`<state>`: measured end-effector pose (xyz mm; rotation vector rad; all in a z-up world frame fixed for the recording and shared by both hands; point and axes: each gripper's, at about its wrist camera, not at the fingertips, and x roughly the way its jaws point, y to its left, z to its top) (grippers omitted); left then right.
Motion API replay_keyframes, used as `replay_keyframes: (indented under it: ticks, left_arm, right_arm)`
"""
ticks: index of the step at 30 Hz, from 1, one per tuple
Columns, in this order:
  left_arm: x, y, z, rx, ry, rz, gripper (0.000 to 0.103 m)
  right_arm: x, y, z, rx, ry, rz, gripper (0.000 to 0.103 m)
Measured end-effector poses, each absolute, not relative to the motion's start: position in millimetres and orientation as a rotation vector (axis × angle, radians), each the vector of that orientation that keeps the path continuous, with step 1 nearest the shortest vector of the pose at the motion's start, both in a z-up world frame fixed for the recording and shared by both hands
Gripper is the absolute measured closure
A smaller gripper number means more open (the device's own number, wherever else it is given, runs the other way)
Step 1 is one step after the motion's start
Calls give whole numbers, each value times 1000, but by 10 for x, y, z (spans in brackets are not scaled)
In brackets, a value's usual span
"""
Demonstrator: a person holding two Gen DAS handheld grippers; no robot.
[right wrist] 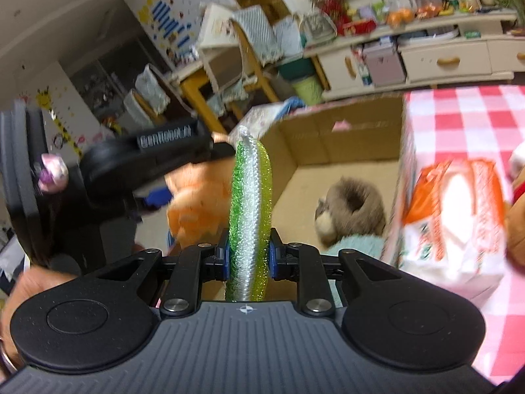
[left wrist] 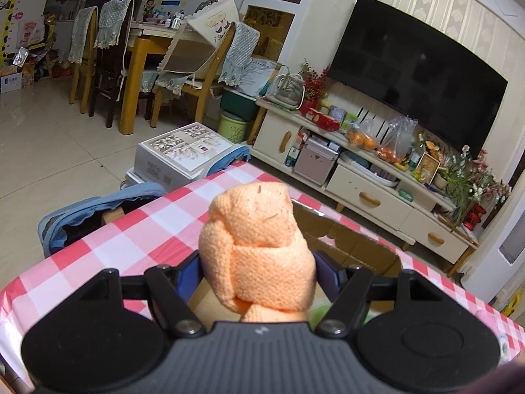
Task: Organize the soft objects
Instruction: 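Open the left tool to drop the towel while the right tool drops the sponge, then move both tools back toward the teddy bear and remaining items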
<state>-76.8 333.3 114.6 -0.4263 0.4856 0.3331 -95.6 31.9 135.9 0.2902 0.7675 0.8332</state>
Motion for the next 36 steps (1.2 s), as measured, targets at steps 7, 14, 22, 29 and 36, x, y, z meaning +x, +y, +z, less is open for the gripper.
replay_keyframes:
  ticks: [7, 14, 22, 29, 36]
  left_arm:
    - [-810, 3233, 1202, -389, 464, 342, 15]
    - [-799, 3096, 1250, -362, 446, 311, 9]
    - [-771, 2903, 1273, -350, 440, 247, 1]
    - [-720, 2719, 1249, -361, 457, 166, 1]
    - [-682, 2481, 1219, -348, 468, 106, 1]
  right_arm:
    - [-1156, 177, 1484, 236, 689, 785, 0]
    - [-1300, -156, 1664, 234, 591, 708, 0]
    - [-1382, -493, 1617, 205, 521, 560, 0]
    - [-1405, -614, 1577, 183, 494, 488, 0]
    - [-1533, -787, 1592, 157, 425, 411, 0]
